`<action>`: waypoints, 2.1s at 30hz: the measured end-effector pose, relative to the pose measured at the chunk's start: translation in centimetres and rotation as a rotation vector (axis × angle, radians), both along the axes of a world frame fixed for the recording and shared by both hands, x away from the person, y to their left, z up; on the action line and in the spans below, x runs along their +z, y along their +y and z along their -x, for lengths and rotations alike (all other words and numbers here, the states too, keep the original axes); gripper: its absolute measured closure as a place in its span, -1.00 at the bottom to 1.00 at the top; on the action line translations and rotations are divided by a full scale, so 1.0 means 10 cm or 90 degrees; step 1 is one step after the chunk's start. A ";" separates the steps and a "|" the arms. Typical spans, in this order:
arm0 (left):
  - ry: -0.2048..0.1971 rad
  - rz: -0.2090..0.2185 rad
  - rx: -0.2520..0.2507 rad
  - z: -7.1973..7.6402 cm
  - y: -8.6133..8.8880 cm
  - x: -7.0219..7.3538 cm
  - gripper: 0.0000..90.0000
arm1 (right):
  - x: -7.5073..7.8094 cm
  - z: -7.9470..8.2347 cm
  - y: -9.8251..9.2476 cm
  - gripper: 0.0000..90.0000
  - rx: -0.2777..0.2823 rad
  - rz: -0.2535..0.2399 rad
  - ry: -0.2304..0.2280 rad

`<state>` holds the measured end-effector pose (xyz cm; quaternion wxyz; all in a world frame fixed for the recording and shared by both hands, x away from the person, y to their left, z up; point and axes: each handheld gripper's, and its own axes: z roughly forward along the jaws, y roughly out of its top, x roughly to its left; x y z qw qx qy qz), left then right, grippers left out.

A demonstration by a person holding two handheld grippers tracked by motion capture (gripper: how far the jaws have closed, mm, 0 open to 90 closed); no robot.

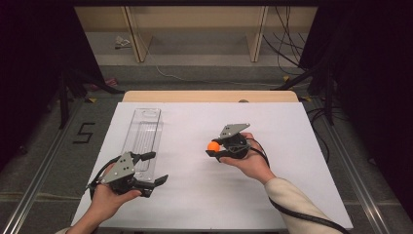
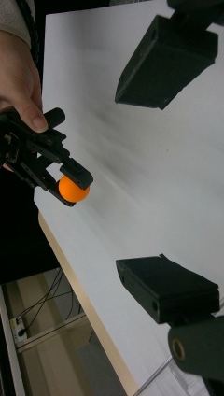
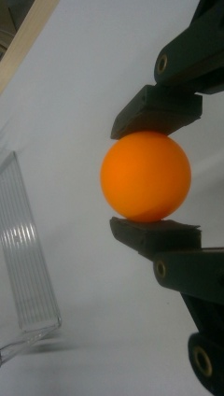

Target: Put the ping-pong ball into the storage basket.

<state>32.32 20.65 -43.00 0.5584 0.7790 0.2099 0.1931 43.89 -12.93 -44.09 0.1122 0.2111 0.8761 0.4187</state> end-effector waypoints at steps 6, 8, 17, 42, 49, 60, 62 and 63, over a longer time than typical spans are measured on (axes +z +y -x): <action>0.000 -0.001 -0.001 0.00 0.00 0.00 -0.63 | 0.00 -0.01 0.02 0.14 0.002 0.000 -0.001; 0.000 0.000 -0.001 0.00 0.00 0.00 -0.63 | 0.00 -0.02 0.02 0.14 0.003 0.000 -0.001; 0.000 0.001 -0.001 0.00 0.00 0.00 -0.63 | 0.00 -0.03 0.07 0.14 0.005 -0.002 0.000; -0.001 0.000 0.000 0.00 0.00 0.00 -0.63 | 0.02 -0.06 0.11 0.14 0.007 -0.005 -0.001; -0.002 0.001 0.000 0.00 0.00 0.00 -0.63 | 0.02 -0.06 0.13 0.14 0.009 -0.004 -0.002; -0.002 0.001 0.000 0.00 0.00 0.00 -0.63 | 0.02 -0.08 0.15 0.14 0.009 -0.005 -0.001; -0.002 0.001 0.000 0.00 0.00 0.00 -0.63 | 0.02 -0.08 0.16 0.14 0.009 -0.005 -0.002; -0.002 0.001 -0.001 0.00 0.00 0.00 -0.63 | 0.02 -0.08 0.16 0.14 0.009 -0.005 -0.001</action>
